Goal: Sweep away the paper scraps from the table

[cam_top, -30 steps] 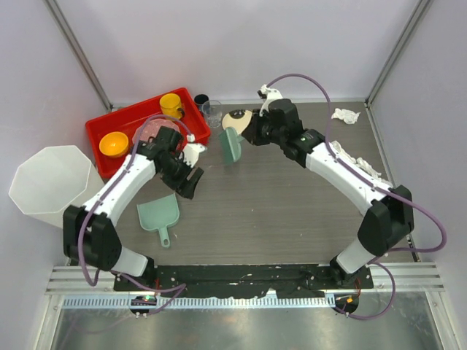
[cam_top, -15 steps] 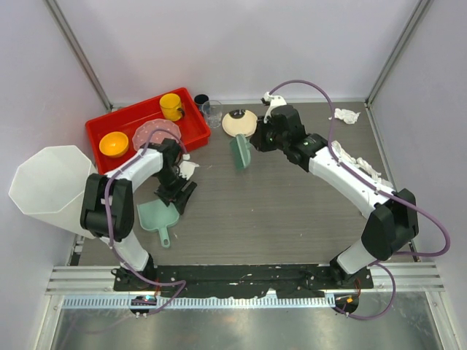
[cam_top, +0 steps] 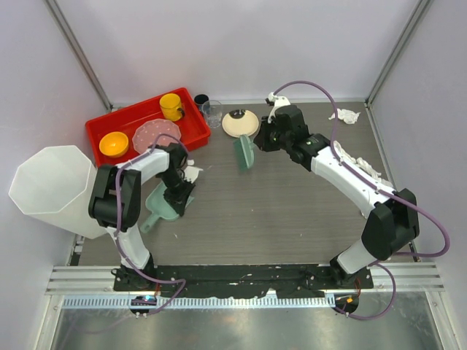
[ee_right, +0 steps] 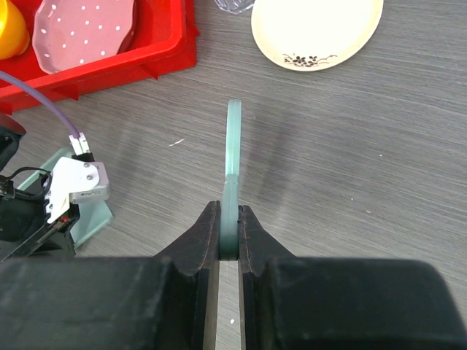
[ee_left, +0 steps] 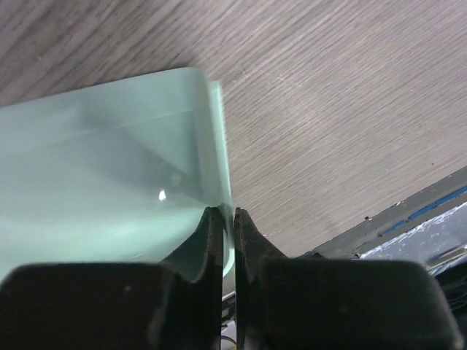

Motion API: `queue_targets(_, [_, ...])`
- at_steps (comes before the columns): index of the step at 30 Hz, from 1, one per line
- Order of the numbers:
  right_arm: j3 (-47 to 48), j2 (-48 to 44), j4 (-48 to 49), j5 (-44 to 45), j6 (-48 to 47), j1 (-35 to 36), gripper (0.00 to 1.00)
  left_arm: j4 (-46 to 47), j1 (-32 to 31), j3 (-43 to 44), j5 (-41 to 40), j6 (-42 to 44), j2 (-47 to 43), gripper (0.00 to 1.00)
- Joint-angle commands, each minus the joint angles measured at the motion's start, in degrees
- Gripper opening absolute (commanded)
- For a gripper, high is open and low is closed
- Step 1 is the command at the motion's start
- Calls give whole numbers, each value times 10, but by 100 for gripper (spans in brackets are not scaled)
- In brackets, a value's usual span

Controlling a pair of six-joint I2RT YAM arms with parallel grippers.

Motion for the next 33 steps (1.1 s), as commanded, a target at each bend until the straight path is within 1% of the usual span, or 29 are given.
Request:
queue_targets(1, [-5,-37,30,-2,-9,-9,1,-1,-28,10,23,-2,-27,1])
queue_targets(5, [-8,-56,23,1,-11,-13,1,-21,-69,-13,67,18,-30,0])
queue_targets(7, [-8,-73,13,6,-16,-17,1,-28,-98,-15,72,33,-36,0])
queue_targets(8, [-9,-80,11,26,-22,-18,1,-38,-109,-13,82,39,-41,0])
queue_targets(9, [-9,-91,6,39,-24,-23,1,-41,-138,-10,89,45,-53,0])
queue_targets(11, [-11,-102,2,48,-30,-27,1,-32,-178,12,71,47,-67,0])
queue_targets(12, [-14,-110,-1,52,-29,-32,1,-22,-216,20,61,48,-72,0])
queue_targets(13, [-15,-114,-2,54,-29,-40,1,-11,-233,38,42,48,-79,0])
queue_targets(15, [-22,-125,-4,55,-28,-51,1,25,-262,59,39,58,-74,0])
queue_targets(16, [-24,-137,-7,60,-28,-61,1,38,-267,90,45,60,-52,0])
queue_targets(18, [-31,-149,-12,65,-31,-74,1,26,-277,135,61,67,-11,0])
queue_targets(19, [-34,-160,-15,71,-32,-79,1,10,-279,184,66,68,35,0])
queue_targets(22, [-44,-176,-25,72,-33,-101,1,9,-298,246,73,76,88,0])
queue_targets(24, [-51,-192,-30,75,-35,-109,1,22,-321,259,51,85,119,0])
queue_targets(27, [-53,-204,-42,85,-42,-114,1,23,-346,289,44,96,151,0])
queue_targets(30, [-52,-211,-53,91,-47,-118,1,7,-350,325,45,104,185,0])
queue_targets(33, [-51,-214,-53,91,-50,-120,1,-30,-350,371,48,111,218,1])
